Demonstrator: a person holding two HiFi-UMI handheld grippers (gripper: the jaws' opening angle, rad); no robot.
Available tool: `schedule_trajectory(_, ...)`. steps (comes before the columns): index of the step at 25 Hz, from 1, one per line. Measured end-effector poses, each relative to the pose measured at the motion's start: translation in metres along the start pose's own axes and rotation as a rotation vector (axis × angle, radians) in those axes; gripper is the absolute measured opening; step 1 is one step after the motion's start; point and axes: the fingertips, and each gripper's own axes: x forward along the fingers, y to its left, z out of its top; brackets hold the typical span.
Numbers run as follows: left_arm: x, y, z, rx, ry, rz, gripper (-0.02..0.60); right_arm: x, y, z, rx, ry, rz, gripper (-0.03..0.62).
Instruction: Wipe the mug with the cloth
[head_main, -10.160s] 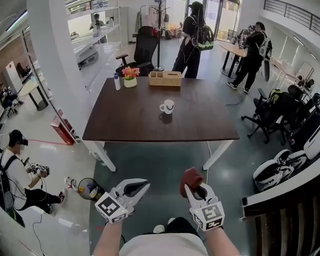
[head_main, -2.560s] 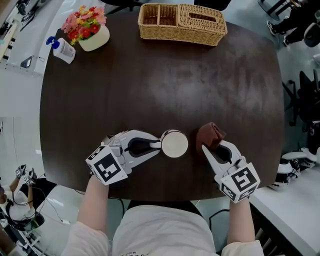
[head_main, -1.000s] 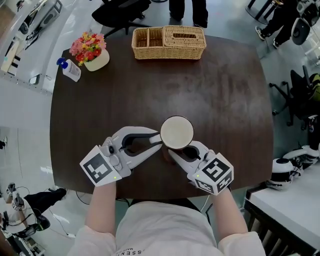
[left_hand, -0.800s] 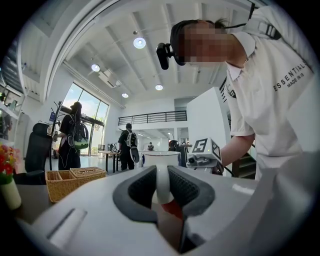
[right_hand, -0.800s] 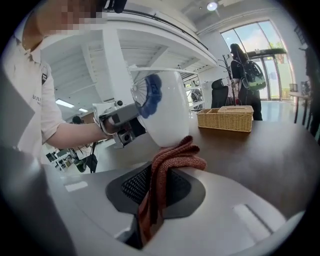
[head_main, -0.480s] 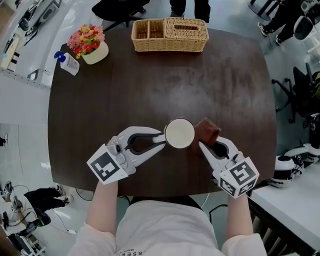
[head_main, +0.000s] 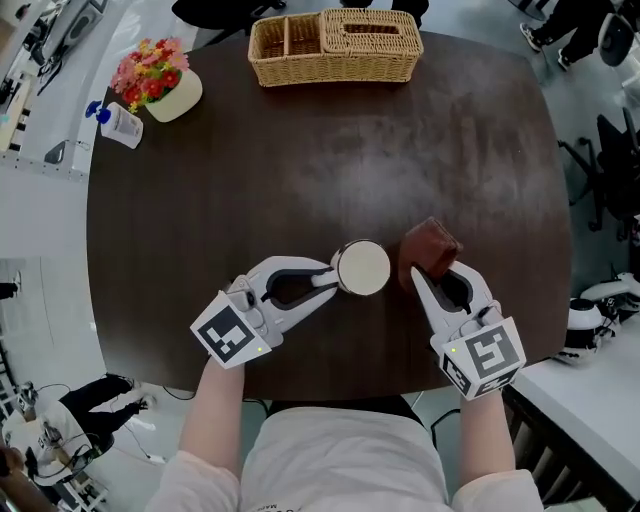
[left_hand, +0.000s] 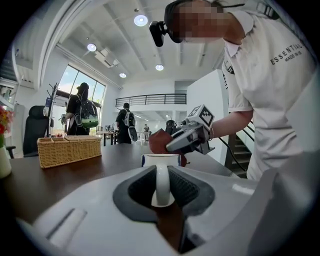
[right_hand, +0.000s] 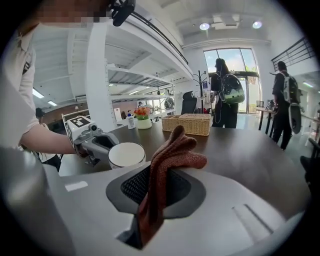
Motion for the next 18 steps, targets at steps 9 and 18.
schedule_trajectory(9, -0.005, 0.005, -0.016, 0.004, 0.017, -0.01, 0.078, 0.004, -0.005, -0.002, -0.026, -0.013, -0.009, 0.083)
schedule_trajectory(18, -0.018, 0.006, -0.036, -0.155, 0.052, 0.083, 0.08, -0.002, 0.0, -0.008, -0.026, -0.016, -0.01, 0.083)
